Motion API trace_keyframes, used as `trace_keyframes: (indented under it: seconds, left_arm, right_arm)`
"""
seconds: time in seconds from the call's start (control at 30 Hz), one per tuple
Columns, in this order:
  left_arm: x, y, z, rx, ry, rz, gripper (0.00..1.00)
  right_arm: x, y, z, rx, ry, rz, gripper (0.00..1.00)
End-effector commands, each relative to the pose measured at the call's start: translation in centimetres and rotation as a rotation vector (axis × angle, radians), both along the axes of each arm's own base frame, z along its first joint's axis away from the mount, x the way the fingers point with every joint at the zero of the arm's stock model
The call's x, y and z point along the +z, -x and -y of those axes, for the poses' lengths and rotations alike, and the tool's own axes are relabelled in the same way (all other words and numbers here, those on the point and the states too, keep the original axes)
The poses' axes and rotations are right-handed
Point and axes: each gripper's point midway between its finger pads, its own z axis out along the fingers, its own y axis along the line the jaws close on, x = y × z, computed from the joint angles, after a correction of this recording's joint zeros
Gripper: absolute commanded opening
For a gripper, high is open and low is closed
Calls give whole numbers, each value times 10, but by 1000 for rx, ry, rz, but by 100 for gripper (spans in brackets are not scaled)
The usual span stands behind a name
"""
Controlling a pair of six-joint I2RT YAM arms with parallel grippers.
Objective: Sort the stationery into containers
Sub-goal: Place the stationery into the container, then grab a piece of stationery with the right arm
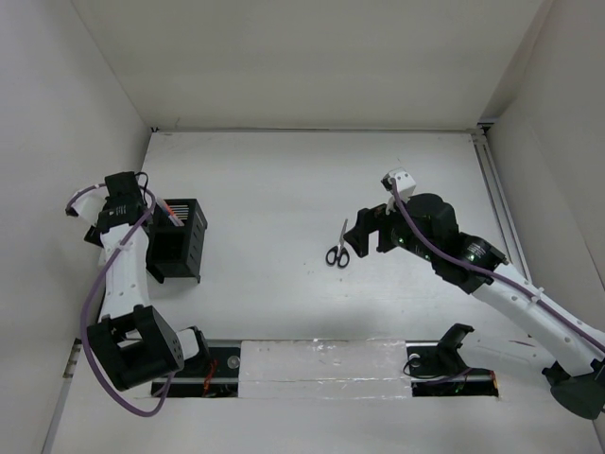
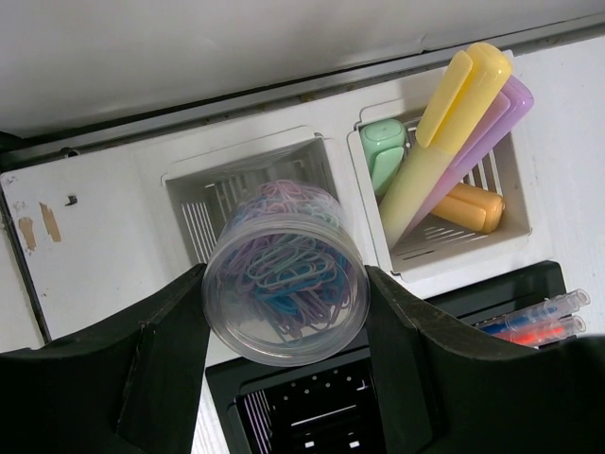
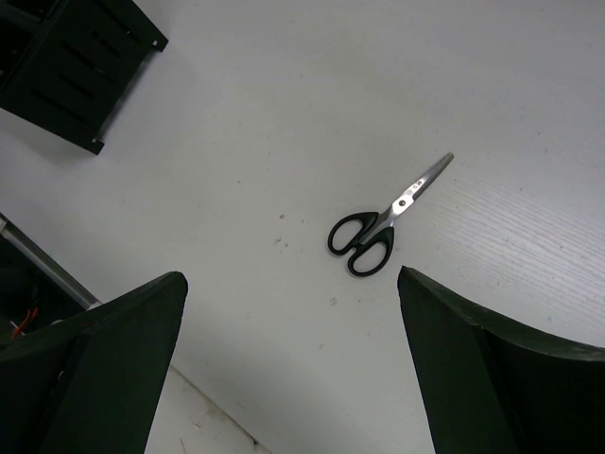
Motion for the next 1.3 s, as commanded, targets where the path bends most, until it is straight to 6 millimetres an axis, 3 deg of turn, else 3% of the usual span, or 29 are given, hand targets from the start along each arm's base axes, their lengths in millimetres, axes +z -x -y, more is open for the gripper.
trace_keyframes:
  seconds: [0.0,0.1,0.13,0.23,0.27,0.37,0.4,0.43,0.47,0.6,0.73,0.83,0.93,0.97,1.0,1.07,1.13,1.17,1.2,1.27]
  left_arm:
    - [10,0,-1,20,-17,50,0]
    - [10,0,-1,20,-17,50,5]
    - [10,0,-1,20,-17,50,17]
    - [12,0,1,8,-16,54,39]
    - [15,1,1,8,-19,64,53]
    - [25,0,0,0,-37,99,71]
    - [28,-1,0,0,-40,108,79]
    - [31,-1,0,0,-43,117,94]
    - [32,0,-1,7,-51,114,99]
    - [35,-1,-2,7,-54,123,99]
    - [55,-8,6,-81,-64,194,99]
    - [74,-22,20,-227,-65,253,99]
    - [89,-38,52,-421,15,323,99]
    - [101,-40,51,-424,-6,359,99]
    - [108,-47,69,-513,41,414,99]
    - [124,-57,86,-607,62,498,99]
    - [137,-64,108,-702,101,534,99]
    - [137,-75,141,-797,123,520,99]
    - [150,-79,160,-830,113,524,99]
    - [153,-87,191,-846,87,512,99]
  right_arm:
    - [15,-3,-6,13,-36,53,99]
    - [15,-3,-6,13,-36,53,99]
    - [15,-3,-6,13,-36,53,99]
    - [15,-2,-7,21,-38,51,99]
    - [15,-2,-7,21,-38,51,99]
    - [10,-3,-9,21,-32,44,99]
    - [10,-3,-9,21,-32,44,99]
    - [10,-3,-9,21,-32,44,99]
    - [10,-3,-9,21,-32,44,99]
    - [7,-6,-9,11,-23,40,99]
    - [-2,-16,-1,-78,-7,14,99]
    - [-32,-24,13,-191,72,-59,99]
    - [-61,-31,34,-326,169,-114,99]
    - [-70,-30,34,-335,176,-136,99]
    - [-73,-32,35,-360,175,-143,99]
    - [-95,-32,39,-395,214,-184,99]
    - [-105,-34,38,-426,216,-215,99]
    - [-110,-36,38,-440,225,-225,99]
    - [-125,-35,38,-453,247,-258,99]
    - [-135,-38,39,-474,266,-264,98]
